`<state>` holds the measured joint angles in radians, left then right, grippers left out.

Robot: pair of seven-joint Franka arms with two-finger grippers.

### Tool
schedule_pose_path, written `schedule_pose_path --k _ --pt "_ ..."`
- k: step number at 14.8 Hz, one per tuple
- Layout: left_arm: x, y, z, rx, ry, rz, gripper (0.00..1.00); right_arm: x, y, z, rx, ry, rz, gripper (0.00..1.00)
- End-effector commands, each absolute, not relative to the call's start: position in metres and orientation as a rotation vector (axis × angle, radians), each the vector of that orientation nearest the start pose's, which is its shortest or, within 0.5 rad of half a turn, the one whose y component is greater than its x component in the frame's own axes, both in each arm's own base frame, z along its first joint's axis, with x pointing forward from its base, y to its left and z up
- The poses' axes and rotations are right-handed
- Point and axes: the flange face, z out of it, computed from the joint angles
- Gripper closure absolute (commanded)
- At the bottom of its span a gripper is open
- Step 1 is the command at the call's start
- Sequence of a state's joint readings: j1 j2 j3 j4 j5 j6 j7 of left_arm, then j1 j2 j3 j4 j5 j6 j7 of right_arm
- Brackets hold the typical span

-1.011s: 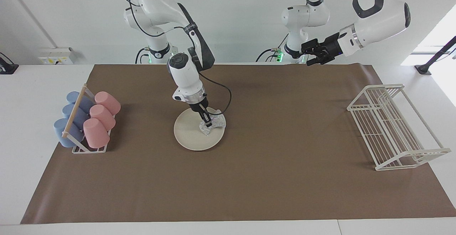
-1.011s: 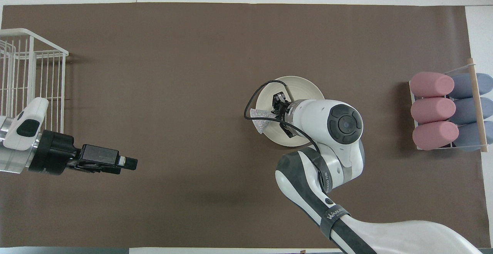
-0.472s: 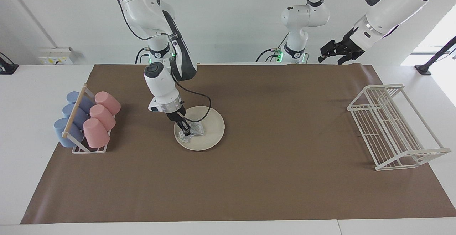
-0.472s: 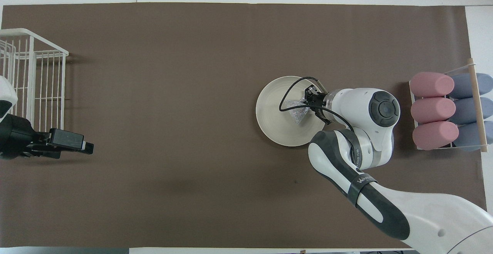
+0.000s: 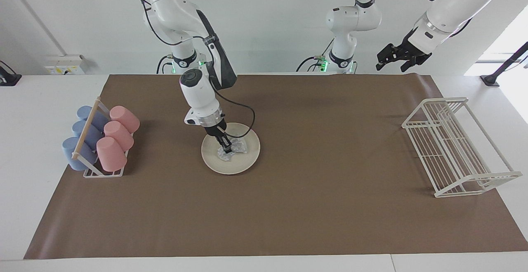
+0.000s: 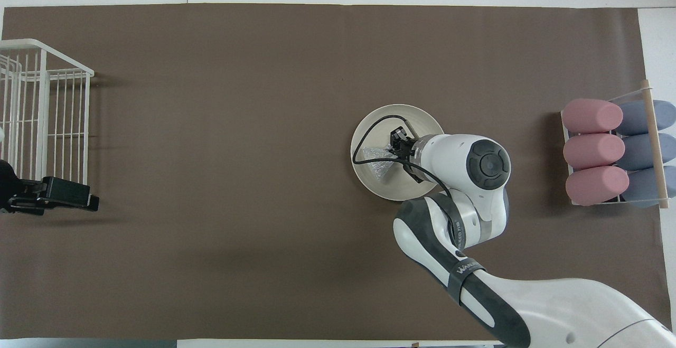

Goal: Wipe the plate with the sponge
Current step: 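Rub the sponge over the plate surface with the right gripper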

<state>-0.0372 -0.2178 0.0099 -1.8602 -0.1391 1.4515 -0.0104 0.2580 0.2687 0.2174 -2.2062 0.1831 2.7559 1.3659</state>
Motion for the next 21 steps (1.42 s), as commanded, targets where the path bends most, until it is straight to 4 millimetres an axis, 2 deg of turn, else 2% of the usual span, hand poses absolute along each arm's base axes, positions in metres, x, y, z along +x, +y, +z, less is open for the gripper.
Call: schedule_pose_path --k 1,2,6,7,9,13,17,19,21 --pt "0.468 -0.027 0.597 -3.241 0.013 0.32 0.0 0.518 0.244 0.264 -2.463 1.427 -0.052 1.0" --pt "0.468 -0.026 0.598 -3.242 0.008 0.317 0.0 0.522 0.234 0.265 -2.502 1.365 -0.067 1.0" --pt "0.468 -0.026 0.599 -3.242 0.016 0.314 0.0 0.544 0.173 0.262 -2.583 1.247 -0.116 1.0" --pt "0.468 -0.027 0.599 -3.242 0.018 0.309 0.0 0.547 0.163 0.262 -2.597 1.222 -0.128 1.0" --pt "0.467 -0.029 0.6 -3.242 0.026 0.31 0.0 0.548 0.157 0.261 -2.609 1.209 -0.127 1.0" --pt "0.468 -0.03 0.599 -3.242 0.025 0.31 0.0 0.543 0.169 0.261 -2.586 1.256 -0.106 1.0" --pt "0.466 -0.028 0.601 -3.242 0.021 0.312 0.0 0.523 0.224 0.263 -2.507 1.386 -0.052 1.0" --pt "0.466 -0.028 0.601 -3.242 0.021 0.31 0.0 0.514 0.244 0.264 -2.474 1.438 -0.029 1.0" --pt "0.466 -0.027 0.6 -3.242 0.016 0.312 0.0 0.511 0.251 0.264 -2.469 1.448 -0.022 1.0"
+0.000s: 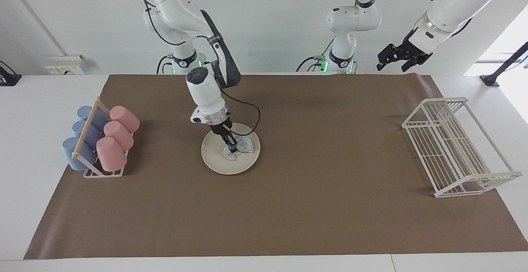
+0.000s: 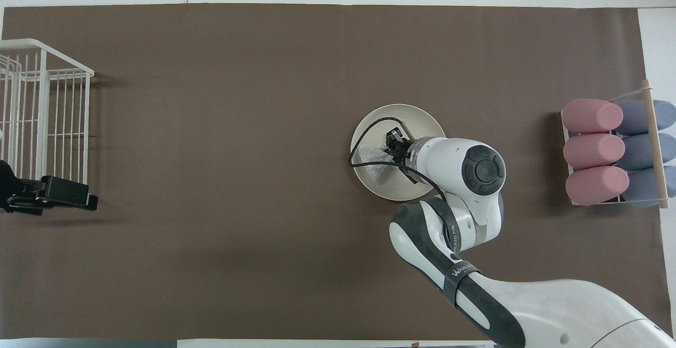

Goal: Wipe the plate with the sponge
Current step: 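Rub the sponge over the plate surface with the right gripper, then lift the sponge off the plate while the left gripper reaches toward it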

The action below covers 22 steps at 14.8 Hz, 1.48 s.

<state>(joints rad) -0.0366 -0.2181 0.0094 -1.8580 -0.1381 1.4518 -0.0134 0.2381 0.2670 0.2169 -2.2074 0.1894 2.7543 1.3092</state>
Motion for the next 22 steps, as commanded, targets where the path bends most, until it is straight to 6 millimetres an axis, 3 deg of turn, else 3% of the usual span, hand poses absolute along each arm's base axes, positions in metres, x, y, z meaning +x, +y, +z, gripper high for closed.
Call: schedule_pose_path --k 1,3,7,12,15,19,22 --pt "0.466 -0.026 0.6 -3.243 0.014 0.309 0.0 0.51 0.251 0.264 -2.469 1.452 -0.019 1.0" --pt "0.466 -0.026 0.601 -3.243 0.014 0.307 0.0 0.512 0.252 0.269 -2.469 1.463 -0.005 1.0" --pt "0.466 -0.026 0.601 -3.243 0.014 0.309 0.0 0.529 0.272 0.322 -2.415 1.581 0.075 1.0" --pt "0.466 -0.025 0.601 -3.244 0.011 0.302 0.0 0.537 0.278 0.424 -2.356 1.692 0.131 1.0" --pt "0.464 -0.025 0.598 -3.242 0.003 0.319 0.0 0.53 0.282 0.5 -2.295 1.784 0.15 1.0" --pt "0.461 -0.024 0.597 -3.243 -0.037 0.319 0.0 0.518 0.284 0.583 -2.224 1.877 0.162 1.0" --pt "0.459 -0.023 0.594 -3.33 -0.098 0.343 0.0 0.499 0.301 0.593 -2.22 1.934 0.176 1.0"
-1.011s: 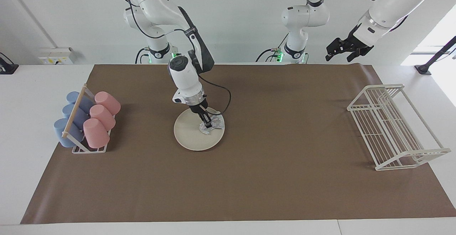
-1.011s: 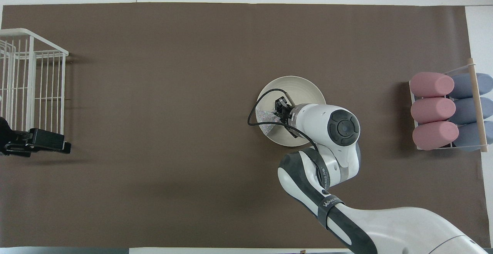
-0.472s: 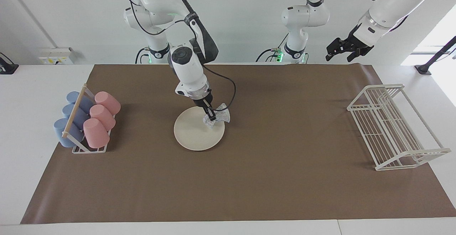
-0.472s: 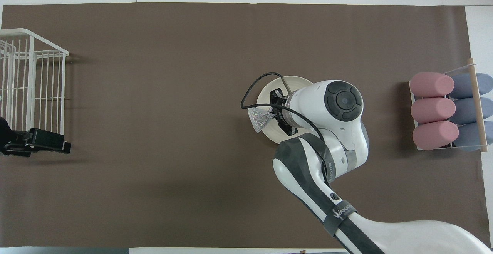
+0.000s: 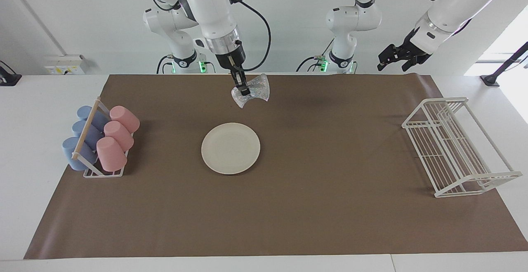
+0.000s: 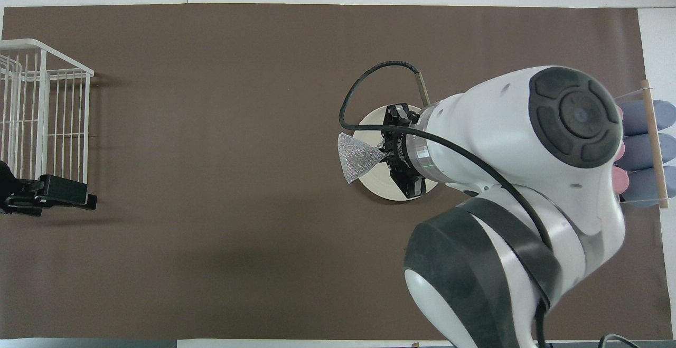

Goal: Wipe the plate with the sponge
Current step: 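Lift the sponge off the plate while the left gripper reaches toward it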

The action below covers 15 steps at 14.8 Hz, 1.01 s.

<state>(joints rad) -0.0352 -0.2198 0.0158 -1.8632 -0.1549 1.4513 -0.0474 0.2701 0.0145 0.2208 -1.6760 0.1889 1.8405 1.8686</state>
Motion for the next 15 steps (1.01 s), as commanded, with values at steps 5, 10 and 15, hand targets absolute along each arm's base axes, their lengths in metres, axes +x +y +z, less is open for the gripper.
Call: schedule_pose_path --k 5,10,15 --pt "0.459 -0.016 0.572 -3.605 -0.32 0.461 0.0 0.495 0.307 0.591 -2.238 1.926 0.169 1.0" --pt "0.444 -0.056 0.52 -3.943 -0.711 0.599 0.0 0.495 0.305 0.589 -2.245 1.933 0.17 1.0" --pt "0.444 -0.142 0.496 -4.096 -1.263 0.674 0.0 0.494 0.307 0.59 -2.249 1.924 0.161 1.0"
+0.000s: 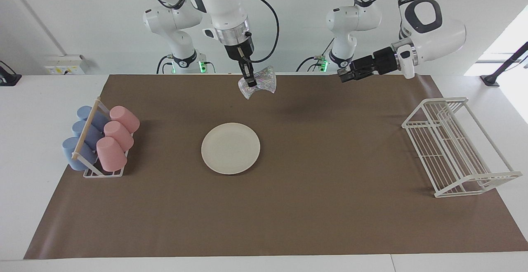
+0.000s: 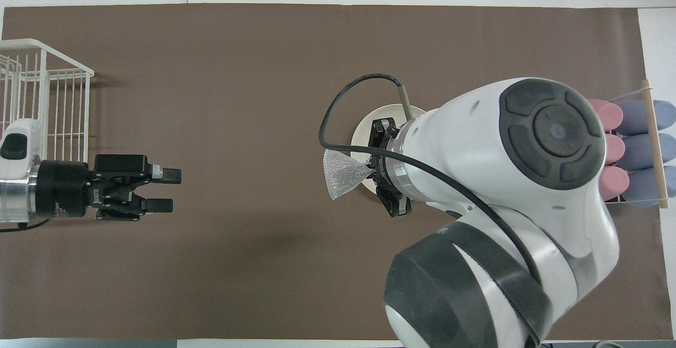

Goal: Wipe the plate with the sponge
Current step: 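Lift the sponge off the plate while the left gripper reaches toward it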

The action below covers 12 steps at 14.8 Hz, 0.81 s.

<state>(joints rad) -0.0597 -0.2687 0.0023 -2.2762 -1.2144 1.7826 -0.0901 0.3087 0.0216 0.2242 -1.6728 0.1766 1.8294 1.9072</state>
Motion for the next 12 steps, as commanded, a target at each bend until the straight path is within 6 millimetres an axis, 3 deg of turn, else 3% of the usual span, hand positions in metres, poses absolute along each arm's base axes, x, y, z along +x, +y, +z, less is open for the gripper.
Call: schedule_pose_path --k 1,6,8,10,12 --pt "0.439 -0.171 0.498 1.804 0.606 -0.306 0.0 0.494 0.307 0.588 -2.25 1.925 0.158 1.0" --pt "0.408 -0.265 0.497 1.697 0.751 -0.271 0.0 0.493 0.306 0.589 -2.246 1.923 0.157 1.0" --pt "0.411 -0.274 0.493 1.694 0.766 -0.288 0.0 0.493 0.307 0.589 -2.259 1.913 0.148 1.0" --pt "0.423 -0.296 0.493 1.681 0.775 -0.316 0.0 0.492 0.305 0.587 -2.27 1.921 0.146 1.0" --pt "0.425 -0.297 0.493 1.681 0.782 -0.317 0.0 0.492 0.306 0.588 -2.263 1.917 0.141 1.0"
